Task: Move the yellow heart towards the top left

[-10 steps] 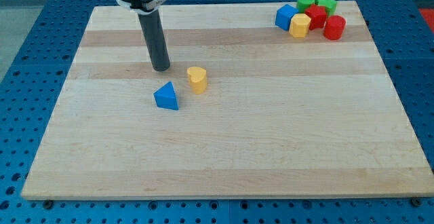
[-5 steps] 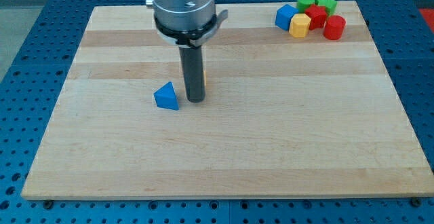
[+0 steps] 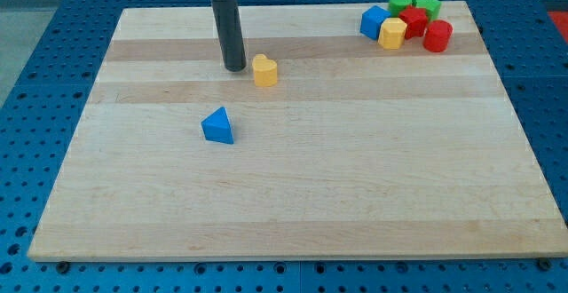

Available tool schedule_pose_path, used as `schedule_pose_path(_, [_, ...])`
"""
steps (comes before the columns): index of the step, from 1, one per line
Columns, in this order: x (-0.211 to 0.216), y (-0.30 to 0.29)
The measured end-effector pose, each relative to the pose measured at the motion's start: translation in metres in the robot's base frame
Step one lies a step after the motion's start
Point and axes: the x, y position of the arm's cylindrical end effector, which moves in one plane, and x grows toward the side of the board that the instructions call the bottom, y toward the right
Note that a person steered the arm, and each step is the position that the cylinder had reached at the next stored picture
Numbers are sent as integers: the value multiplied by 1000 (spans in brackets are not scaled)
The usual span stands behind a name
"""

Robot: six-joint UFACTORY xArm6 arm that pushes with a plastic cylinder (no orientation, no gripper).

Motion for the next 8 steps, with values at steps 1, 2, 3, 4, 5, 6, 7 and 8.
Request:
schedule_pose_path(1, [-17,43])
schedule_pose_path(2, [-25,88])
schedule_pose_path(3, [5,100])
schedule_pose_path(4, [8,86])
schedule_pose_path(5, [0,72])
schedule_pose_path(6, [-1,53])
schedule_pose_path(7, [-1,31])
schedule_pose_path(8, [6,63])
